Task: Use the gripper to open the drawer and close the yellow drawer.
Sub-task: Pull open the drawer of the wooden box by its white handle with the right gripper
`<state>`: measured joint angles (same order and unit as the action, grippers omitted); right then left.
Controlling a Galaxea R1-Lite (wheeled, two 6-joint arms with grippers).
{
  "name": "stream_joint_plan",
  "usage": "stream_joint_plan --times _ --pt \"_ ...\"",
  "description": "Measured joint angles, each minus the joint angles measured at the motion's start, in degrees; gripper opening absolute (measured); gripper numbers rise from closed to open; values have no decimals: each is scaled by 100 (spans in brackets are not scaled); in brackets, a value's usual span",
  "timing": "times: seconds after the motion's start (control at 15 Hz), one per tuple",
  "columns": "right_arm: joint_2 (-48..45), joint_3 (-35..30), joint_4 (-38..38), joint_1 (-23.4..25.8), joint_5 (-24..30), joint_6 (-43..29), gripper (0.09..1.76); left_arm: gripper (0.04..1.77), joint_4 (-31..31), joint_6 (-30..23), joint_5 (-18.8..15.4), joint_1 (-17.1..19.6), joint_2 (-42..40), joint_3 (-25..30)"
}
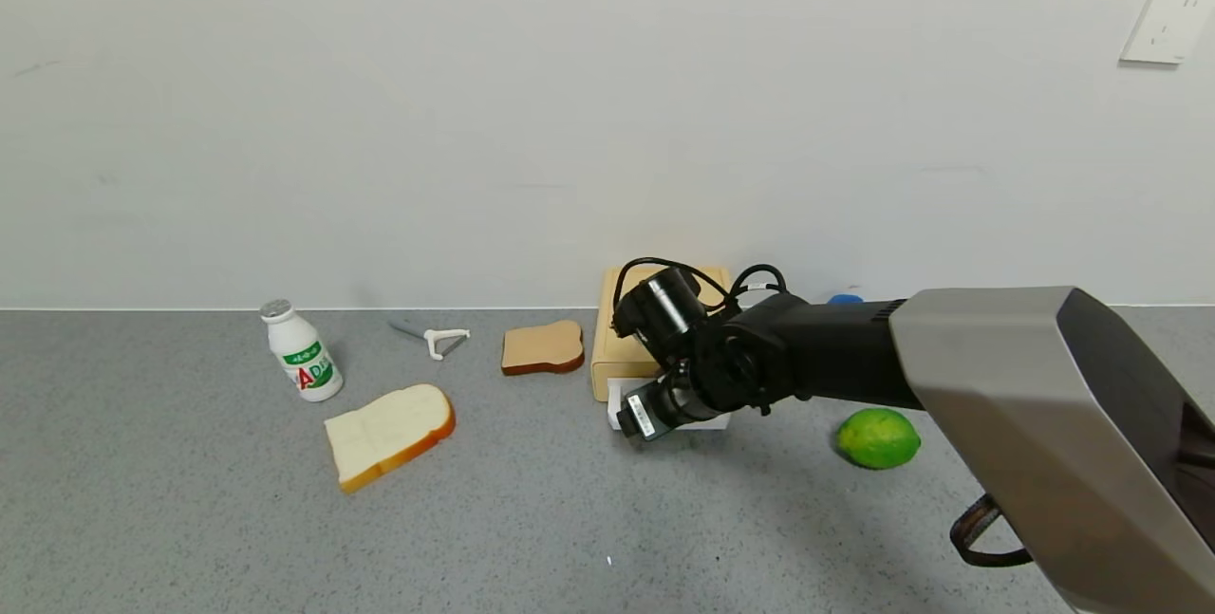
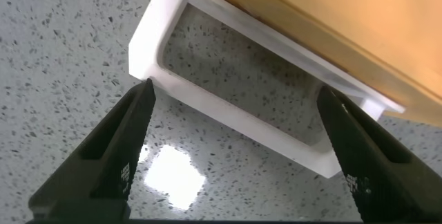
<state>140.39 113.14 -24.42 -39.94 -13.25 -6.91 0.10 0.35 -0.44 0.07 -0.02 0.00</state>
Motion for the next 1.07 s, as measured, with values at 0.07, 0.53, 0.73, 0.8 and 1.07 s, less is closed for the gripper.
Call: stream_joint_plan --times 0.07,0.53,0.73,0.8,1.07 --pt "-6 -11 6 6 6 138 171 172 0 0 0 0 0 0" --pt "-196 -146 15 4 477 361 171 172 0 -2 0 -2 0 0" --pt "-293 -273 50 15 535 612 171 172 0 -2 0 0 0 0" --pt "-307 -311 74 9 540 650 171 172 0 0 0 0 0 0" --pt "-321 -405 63 -17 540 933 171 172 0 0 0 -2 0 0"
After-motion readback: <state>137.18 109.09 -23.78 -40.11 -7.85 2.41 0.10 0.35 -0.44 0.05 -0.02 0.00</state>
